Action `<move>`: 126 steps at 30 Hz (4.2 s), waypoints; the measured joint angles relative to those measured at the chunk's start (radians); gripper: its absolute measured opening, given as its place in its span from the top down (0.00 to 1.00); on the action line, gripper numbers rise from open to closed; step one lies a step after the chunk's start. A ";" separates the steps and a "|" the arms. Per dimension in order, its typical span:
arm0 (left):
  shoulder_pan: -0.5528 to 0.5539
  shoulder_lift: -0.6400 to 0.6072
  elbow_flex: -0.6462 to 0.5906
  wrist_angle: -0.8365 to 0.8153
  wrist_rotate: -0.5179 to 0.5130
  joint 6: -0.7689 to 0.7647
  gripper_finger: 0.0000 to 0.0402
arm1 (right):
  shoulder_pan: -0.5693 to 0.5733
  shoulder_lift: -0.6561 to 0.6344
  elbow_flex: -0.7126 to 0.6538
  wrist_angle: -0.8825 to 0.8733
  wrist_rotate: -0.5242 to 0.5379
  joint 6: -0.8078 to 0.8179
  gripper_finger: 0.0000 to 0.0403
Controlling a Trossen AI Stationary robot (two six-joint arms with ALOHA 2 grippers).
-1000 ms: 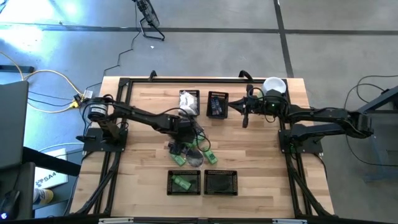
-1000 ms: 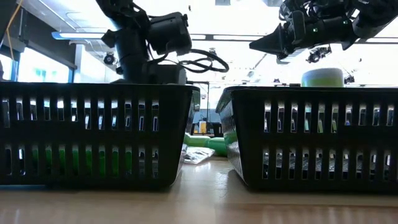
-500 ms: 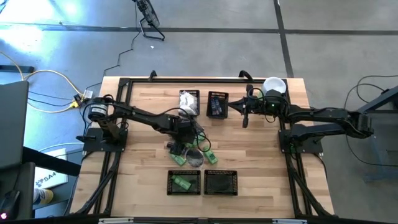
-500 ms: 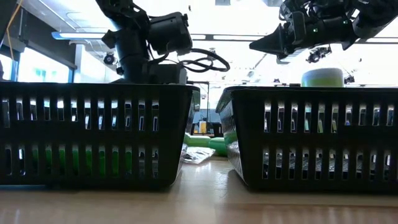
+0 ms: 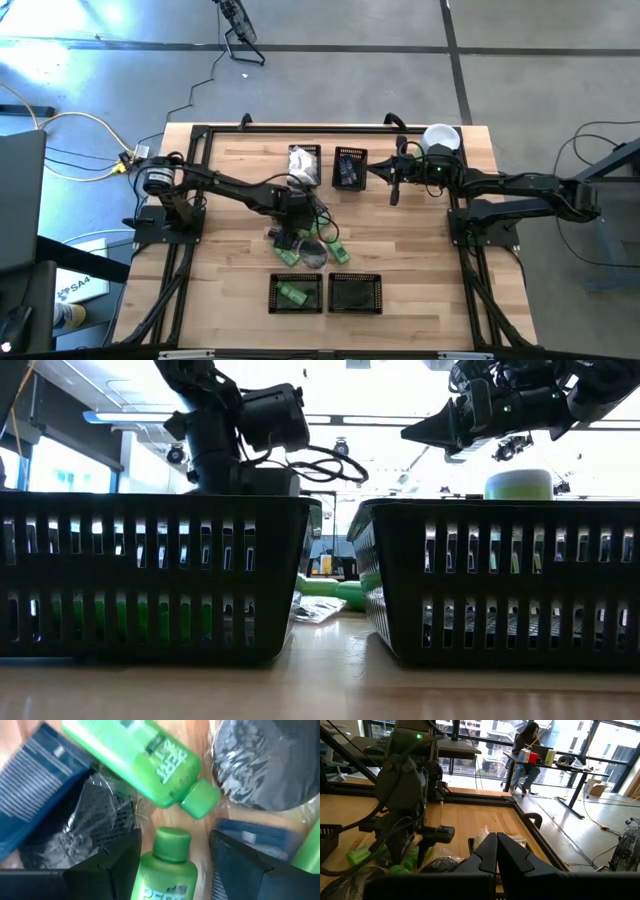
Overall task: Pick & Place Travel size toiletries
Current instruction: Put the green shampoo into the bottom left black bin
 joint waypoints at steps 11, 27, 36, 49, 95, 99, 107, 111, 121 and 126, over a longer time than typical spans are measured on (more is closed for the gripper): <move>0.000 0.024 0.002 0.004 0.001 -0.020 0.43 | 0.000 0.000 0.000 0.000 0.000 0.000 0.99; 0.000 0.025 0.002 -0.001 0.001 -0.013 0.48 | 0.000 0.000 0.000 0.000 0.000 -0.001 0.99; -0.001 0.026 0.001 -0.003 0.006 -0.016 0.64 | 0.000 0.000 0.000 0.000 0.000 -0.001 0.99; -0.001 0.026 0.001 -0.003 0.004 -0.039 0.72 | 0.000 0.000 0.000 0.000 0.000 -0.001 0.99; 0.001 0.026 0.228 -0.184 -0.037 -0.096 0.75 | 0.000 0.000 0.000 -0.029 0.000 -0.030 0.99; 0.001 0.024 0.228 -0.181 -0.037 -0.096 0.75 | 0.000 0.000 0.000 -0.029 0.000 -0.034 0.99; 0.000 -0.022 0.228 -0.163 -0.031 -0.152 0.75 | 0.000 0.000 0.000 -0.018 0.001 -0.043 0.99; 0.000 -0.068 0.228 -0.146 -0.010 -0.234 0.76 | 0.000 0.000 0.000 -0.007 0.001 -0.060 0.99; -0.044 -0.144 0.228 -0.029 0.074 -0.434 0.76 | 0.000 0.000 0.000 0.002 0.001 -0.101 0.99; -0.109 -0.144 0.228 0.030 0.076 -0.532 0.76 | 0.000 0.000 0.000 -0.022 0.000 -0.101 0.99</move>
